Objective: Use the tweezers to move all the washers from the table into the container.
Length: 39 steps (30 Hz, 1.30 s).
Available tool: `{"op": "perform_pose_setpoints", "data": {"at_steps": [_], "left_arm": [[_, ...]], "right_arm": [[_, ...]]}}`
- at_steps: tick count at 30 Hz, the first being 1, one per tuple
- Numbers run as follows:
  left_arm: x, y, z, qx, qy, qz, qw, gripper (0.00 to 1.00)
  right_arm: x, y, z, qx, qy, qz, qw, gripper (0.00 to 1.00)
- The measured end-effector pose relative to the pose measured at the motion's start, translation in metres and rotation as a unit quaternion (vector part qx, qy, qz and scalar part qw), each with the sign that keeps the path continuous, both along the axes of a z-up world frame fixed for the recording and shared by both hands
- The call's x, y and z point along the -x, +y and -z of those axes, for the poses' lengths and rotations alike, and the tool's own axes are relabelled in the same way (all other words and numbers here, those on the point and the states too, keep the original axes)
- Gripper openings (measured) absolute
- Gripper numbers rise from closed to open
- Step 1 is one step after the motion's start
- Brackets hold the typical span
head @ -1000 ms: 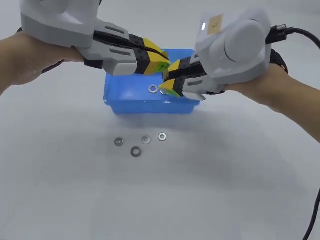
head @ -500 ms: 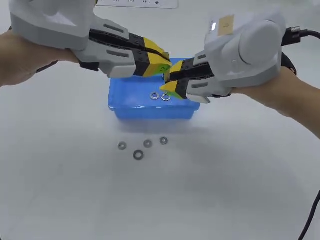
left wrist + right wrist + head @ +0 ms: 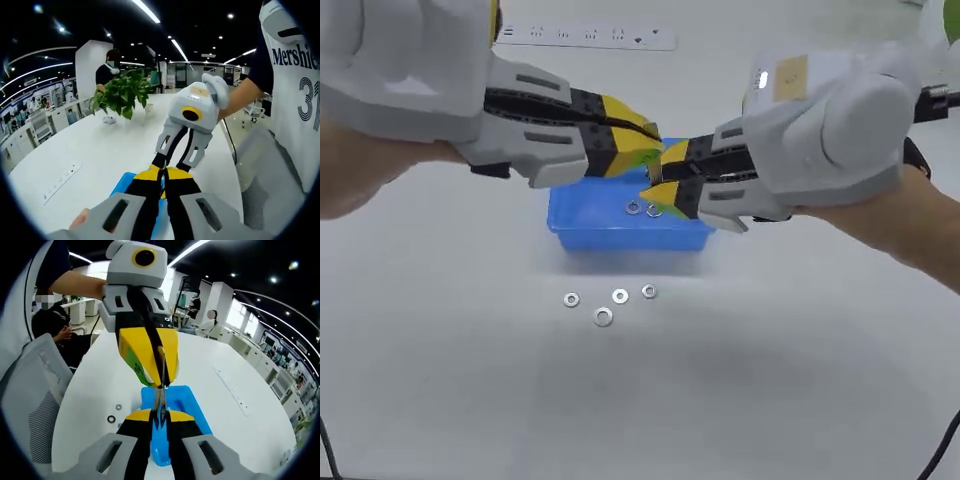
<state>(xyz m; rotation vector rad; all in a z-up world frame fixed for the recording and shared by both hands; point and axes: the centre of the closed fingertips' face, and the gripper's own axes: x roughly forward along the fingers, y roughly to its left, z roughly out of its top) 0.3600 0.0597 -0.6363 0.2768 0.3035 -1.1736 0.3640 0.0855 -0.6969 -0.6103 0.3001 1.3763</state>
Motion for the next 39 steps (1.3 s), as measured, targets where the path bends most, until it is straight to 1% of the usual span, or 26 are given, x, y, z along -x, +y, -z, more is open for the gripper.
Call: {"op": "perform_pose_setpoints", "data": {"at_steps": [6,7,8,9,10,11,12,13,14,15,16,17,18,20,21,22,23,25,26,28,29,30,35,36,37,39], "left_arm": [[0.017,0.002,-0.002,-0.002,-0.004,-0.006,1.0,0.06],[0.021,0.003,-0.002,-0.002,-0.001,-0.006,1.0,0.06],[0.024,0.003,-0.001,-0.005,-0.003,-0.009,0.9999,0.06],[0.027,0.004,-0.001,-0.011,-0.015,-0.01,0.9998,0.06],[0.033,0.002,-0.001,-0.007,-0.005,-0.002,1.0,0.06],[0.034,0.003,0.0,-0.012,-0.009,-0.007,0.9999,0.06],[0.036,0.003,0.0,-0.013,-0.009,-0.006,0.9999,0.06],[0.039,0.002,0.001,-0.015,-0.002,-0.002,0.9999,0.06],[0.041,0.002,0.002,-0.019,-0.007,-0.001,0.9998,0.06],[0.044,0.002,0.002,-0.022,-0.006,0.005,0.9997,0.06],[0.047,0.001,0.002,-0.026,-0.011,0.009,0.9996,0.06],[0.05,0.001,0.001,-0.029,-0.023,0.021,0.9991,0.06],[0.052,0.0,0.001,-0.027,-0.013,0.022,0.9993,0.06],[0.054,0.001,0.001,-0.034,-0.018,0.026,0.9989,0.06],[0.057,0.0,0.002,-0.037,-0.011,0.031,0.9988,0.06],[0.058,0.001,0.001,-0.038,-0.017,0.029,0.9987,0.06],[0.06,0.001,0.002,-0.037,-0.013,0.032,0.9987,0.06],[0.065,0.003,0.004,-0.036,-0.012,0.032,0.9988,0.06],[0.069,0.003,0.005,-0.035,-0.007,0.036,0.9987,0.06],[0.073,0.005,0.008,-0.038,-0.007,0.036,0.9986,0.06],[0.077,0.006,0.011,-0.038,0.003,0.036,0.9986,0.06],[0.078,0.007,0.012,-0.038,0.001,0.035,0.9986,0.06],[0.092,0.013,0.023,-0.04,0.015,0.03,0.9986,0.06],[0.092,0.013,0.024,-0.04,0.016,0.03,0.9986,0.06],[0.094,0.015,0.026,-0.04,0.019,0.029,0.9986,0.06],[0.096,0.016,0.028,-0.039,0.024,0.026,0.9986,0.06]], "right_arm": [[0.017,0.004,0.0,0.002,-0.004,-0.006,1.0,0.11],[0.021,0.004,0.001,0.002,-0.004,-0.006,1.0,0.11],[0.024,0.005,0.001,0.003,-0.004,-0.009,1.0,0.11],[0.027,0.005,0.001,0.001,-0.005,-0.008,1.0,0.11],[0.029,0.006,0.001,0.0,-0.003,-0.007,1.0,0.11],[0.034,0.006,0.003,0.0,0.002,-0.014,0.9999,0.11],[0.035,0.006,0.004,0.0,0.001,-0.014,0.9999,0.11],[0.038,0.007,0.005,0.002,0.001,-0.016,0.9999,0.11],[0.041,0.007,0.005,0.003,0.003,-0.02,0.9998,0.11],[0.042,0.007,0.006,0.004,0.001,-0.021,0.9998,0.11],[0.045,0.008,0.006,0.005,-0.004,-0.024,0.9997,0.11],[0.045,0.008,0.004,0.001,-0.012,-0.023,0.9997,0.11],[0.047,0.008,0.004,0.001,-0.01,-0.023,0.9997,0.11],[0.05,0.009,0.004,0.0,-0.009,-0.024,0.9997,0.11],[0.052,0.009,0.005,0.001,-0.01,-0.026,0.9996,0.11],[0.055,0.01,0.006,0.0,-0.008,-0.028,0.9996,0.11],[0.056,0.011,0.006,0.0,-0.009,-0.027,0.9996,0.11],[0.06,0.013,0.007,-0.001,-0.007,-0.029,0.9996,0.11],[0.063,0.014,0.009,-0.001,-0.007,-0.03,0.9995,0.11],[0.071,0.016,0.013,0.003,-0.005,-0.04,0.9992,0.11],[0.075,0.016,0.015,0.004,-0.004,-0.044,0.999,0.11],[0.077,0.017,0.017,0.004,-0.002,-0.047,0.9989,0.11],[0.091,0.023,0.027,0.007,0.012,-0.058,0.9982,0.11],[0.093,0.023,0.028,0.007,0.013,-0.059,0.9981,0.11],[0.096,0.025,0.031,0.007,0.021,-0.061,0.9979,0.11],[0.098,0.026,0.033,0.006,0.021,-0.063,0.9977,0.11]]}}
